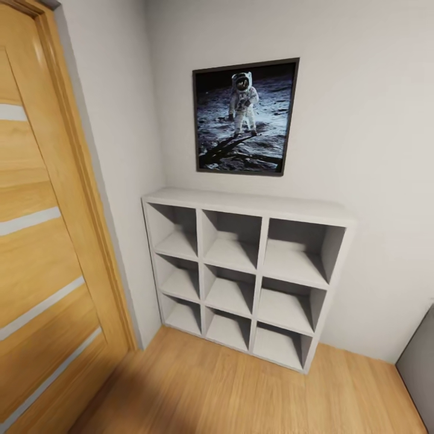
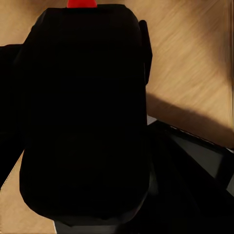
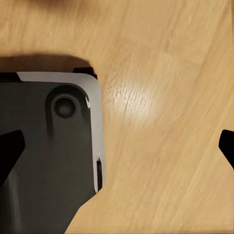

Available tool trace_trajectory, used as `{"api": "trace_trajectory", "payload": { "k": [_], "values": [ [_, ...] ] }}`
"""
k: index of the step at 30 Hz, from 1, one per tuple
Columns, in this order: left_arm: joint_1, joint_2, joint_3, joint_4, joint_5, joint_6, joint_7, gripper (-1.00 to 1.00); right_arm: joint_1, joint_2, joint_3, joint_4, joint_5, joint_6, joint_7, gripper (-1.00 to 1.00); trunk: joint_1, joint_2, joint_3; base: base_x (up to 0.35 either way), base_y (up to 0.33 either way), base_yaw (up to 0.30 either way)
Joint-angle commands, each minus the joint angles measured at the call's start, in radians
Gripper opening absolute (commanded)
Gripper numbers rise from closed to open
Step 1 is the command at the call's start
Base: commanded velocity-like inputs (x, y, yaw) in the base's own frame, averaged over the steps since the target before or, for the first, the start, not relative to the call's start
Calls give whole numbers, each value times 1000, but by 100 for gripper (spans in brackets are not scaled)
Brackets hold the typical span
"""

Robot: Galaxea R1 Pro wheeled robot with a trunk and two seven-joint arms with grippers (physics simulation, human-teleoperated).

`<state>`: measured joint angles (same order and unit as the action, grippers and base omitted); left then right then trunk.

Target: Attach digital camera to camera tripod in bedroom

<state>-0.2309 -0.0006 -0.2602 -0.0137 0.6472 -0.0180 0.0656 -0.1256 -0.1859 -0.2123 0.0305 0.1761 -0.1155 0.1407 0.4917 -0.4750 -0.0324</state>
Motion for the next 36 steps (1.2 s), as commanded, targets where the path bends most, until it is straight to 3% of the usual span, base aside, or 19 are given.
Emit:
{"api": "trace_trajectory", "payload": {
  "k": [1, 29, 36],
  "values": [
    [0, 0, -8, -1, 5, -2, 5, -100, -2, -1, -9, 3, 9, -6, 2, 100, 0, -2, -2, 0, 0, -294],
    [-1, 9, -11, 14, 7, 8, -5, -100, -2, 6, -22, 2, 12, -1, -2, 100, 0, -2, -2, 0, 0, -294],
    [0, 10, -11, 13, 9, 3, -6, -100, -2, 6, -145, 2, 12, -3, -25, 100, 0, -2, -2, 0, 0, -294]
  ]
}}
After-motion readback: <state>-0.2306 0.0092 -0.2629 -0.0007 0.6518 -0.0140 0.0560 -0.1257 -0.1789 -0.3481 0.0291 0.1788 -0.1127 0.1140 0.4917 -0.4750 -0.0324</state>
